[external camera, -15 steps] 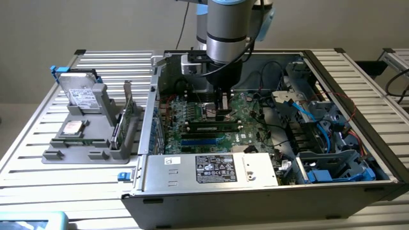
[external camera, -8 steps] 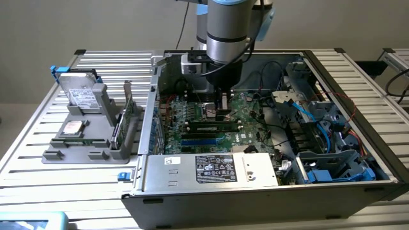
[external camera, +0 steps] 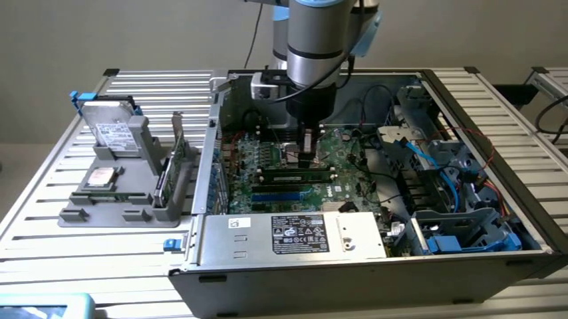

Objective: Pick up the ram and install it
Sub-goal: 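Press down the ram until it locks into place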

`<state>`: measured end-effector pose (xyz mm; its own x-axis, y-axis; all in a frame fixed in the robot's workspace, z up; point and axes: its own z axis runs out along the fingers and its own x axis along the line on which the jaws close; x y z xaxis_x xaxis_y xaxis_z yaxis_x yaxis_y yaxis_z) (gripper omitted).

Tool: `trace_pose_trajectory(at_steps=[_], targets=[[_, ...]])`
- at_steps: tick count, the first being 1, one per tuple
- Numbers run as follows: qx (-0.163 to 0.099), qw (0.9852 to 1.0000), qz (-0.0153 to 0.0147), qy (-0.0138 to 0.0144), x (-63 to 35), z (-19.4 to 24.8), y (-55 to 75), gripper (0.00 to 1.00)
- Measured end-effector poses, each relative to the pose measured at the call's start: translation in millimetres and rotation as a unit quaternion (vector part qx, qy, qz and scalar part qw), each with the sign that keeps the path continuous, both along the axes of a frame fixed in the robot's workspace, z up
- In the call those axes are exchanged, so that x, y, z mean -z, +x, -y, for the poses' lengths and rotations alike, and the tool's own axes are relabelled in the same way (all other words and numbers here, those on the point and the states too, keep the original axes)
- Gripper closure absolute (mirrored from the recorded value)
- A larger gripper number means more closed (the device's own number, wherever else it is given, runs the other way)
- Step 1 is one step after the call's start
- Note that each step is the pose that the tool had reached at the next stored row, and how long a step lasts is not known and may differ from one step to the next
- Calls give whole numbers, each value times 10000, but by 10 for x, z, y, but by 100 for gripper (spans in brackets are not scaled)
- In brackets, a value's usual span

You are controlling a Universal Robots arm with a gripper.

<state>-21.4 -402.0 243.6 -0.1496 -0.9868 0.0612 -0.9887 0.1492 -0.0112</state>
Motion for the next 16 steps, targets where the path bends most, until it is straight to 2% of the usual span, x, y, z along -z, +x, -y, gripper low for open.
trace_pose_trajectory(at_steps=[4, 8, 12, 16], targets=[[319, 9995, 2, 0, 5, 0, 0, 89], [602, 9982, 8, 0, 6, 0, 0, 89], [930, 9957, 8, 0, 7, 0, 0, 89], [1266, 9920, 8, 0, 10, 0, 0, 89]])
